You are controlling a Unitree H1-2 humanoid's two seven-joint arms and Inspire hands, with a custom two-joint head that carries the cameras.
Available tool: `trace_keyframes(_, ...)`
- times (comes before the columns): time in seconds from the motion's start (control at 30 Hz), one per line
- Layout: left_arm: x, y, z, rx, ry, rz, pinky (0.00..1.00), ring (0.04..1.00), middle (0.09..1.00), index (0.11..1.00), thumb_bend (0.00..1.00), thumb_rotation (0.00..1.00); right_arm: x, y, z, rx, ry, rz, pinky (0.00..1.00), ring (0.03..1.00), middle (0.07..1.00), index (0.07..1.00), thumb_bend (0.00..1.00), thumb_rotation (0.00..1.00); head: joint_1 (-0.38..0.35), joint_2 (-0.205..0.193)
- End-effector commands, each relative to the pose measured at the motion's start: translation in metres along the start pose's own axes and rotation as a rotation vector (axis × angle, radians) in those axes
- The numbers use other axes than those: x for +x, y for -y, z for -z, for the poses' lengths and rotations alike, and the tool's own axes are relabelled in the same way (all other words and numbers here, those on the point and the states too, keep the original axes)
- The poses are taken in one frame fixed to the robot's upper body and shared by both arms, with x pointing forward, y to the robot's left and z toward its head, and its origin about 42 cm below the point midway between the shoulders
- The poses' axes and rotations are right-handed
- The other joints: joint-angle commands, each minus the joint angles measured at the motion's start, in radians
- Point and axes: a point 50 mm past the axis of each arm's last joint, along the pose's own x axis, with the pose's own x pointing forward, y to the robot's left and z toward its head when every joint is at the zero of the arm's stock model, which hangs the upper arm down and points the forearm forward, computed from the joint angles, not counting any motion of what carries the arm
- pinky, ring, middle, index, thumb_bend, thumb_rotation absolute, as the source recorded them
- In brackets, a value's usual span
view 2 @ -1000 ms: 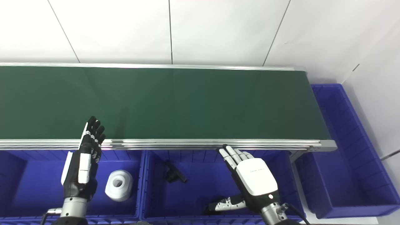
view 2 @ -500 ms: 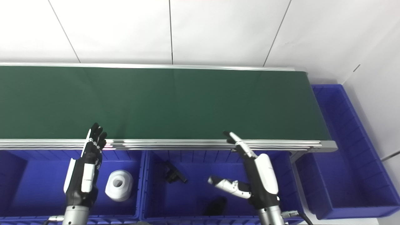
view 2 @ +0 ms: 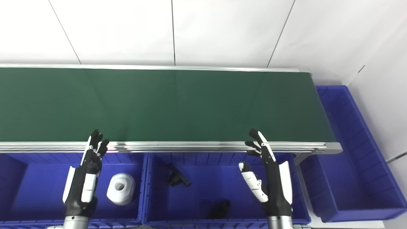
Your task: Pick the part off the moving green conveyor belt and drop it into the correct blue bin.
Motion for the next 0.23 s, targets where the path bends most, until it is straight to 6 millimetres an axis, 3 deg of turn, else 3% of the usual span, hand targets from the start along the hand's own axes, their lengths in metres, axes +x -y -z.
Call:
trace_keyframes(0.0,0.0017,-0.0017,-0.0093,0.006,0.054,0.006,0.97,0.967,1.000,1.000,0.69,0.97,0.0028,0.0021,-0.0107,0.008,0.062,0.018,0.67,0.771,0.869,0.878,0.52,0.87,0.001,0.000)
trace_keyframes(0.2,0.0018,-0.0006,-0.0100,0.000,0.046,0.010,0.98,0.981,1.000,1.000,0.69,0.97,0.0040,0.0016,-0.0106,-0.007,0.060,0.017,0.66,0.761,0.860,0.868,0.51,0.85,0.004,-0.002)
